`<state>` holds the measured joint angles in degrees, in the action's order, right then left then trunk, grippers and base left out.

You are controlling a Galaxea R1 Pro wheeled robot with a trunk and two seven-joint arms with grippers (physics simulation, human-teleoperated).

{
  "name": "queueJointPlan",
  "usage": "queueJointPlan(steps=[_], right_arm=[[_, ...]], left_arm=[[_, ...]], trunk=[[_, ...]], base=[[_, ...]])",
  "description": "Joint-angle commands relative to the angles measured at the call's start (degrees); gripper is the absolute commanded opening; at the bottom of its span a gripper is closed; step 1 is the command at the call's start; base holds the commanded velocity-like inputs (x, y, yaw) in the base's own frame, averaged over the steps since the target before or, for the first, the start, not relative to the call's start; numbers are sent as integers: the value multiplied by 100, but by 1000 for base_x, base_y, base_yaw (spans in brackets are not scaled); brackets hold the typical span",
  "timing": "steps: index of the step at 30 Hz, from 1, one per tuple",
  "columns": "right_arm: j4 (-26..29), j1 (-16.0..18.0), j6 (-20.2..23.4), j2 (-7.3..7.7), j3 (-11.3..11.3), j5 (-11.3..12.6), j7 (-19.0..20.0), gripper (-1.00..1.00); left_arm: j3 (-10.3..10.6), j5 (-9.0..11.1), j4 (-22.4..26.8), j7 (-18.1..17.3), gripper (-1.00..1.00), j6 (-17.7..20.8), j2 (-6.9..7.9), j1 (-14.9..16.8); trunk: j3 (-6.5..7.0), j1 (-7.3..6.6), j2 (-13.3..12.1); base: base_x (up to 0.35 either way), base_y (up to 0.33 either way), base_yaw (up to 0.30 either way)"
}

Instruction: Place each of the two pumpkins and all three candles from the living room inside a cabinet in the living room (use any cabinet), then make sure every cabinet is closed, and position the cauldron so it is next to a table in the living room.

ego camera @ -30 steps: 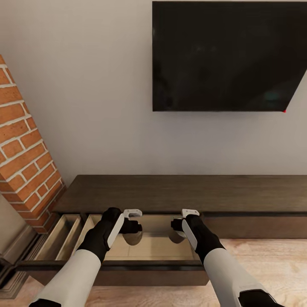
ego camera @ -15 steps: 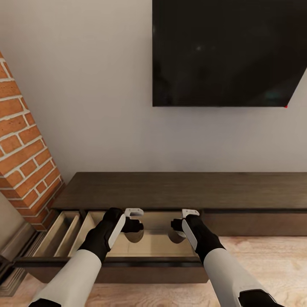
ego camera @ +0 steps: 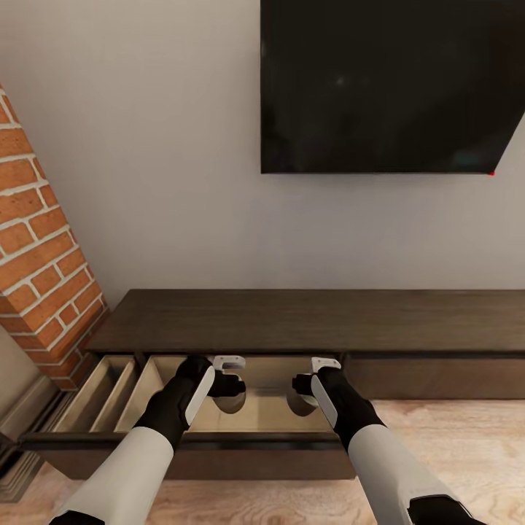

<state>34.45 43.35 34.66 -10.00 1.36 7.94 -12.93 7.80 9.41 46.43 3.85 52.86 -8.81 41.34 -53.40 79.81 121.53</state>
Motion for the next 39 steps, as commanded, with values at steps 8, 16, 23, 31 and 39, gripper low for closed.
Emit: queueJointPlan(steps=[8,16,23,31,39], right_arm=[[9,5,17,0,16,59,-52,-100],[9,1,18,0,17,59,-52,-100],[9,2,15,0,16,59,-52,-100],[9,4,17,0,21,59,-52,-100],[9,4,15,0,21,59,-52,-100]], left_arm=[[55,141,24,41,-100,17,2,0],[160,166,33,46,-100,17,2,0],[173,172,41,50,-100,21,2,-1],[178,174,42,55,-100,22,2,2],[178,173,42,55,-100,22,2,-3]], trunk=[[-149,175,325],[-257,307,565],[-257,307,565],[-257,307,565],[-257,307,565]], base=[[0,0,0],[0,0,0],[16,0,0],[153,0,0],[15,-43,0]])
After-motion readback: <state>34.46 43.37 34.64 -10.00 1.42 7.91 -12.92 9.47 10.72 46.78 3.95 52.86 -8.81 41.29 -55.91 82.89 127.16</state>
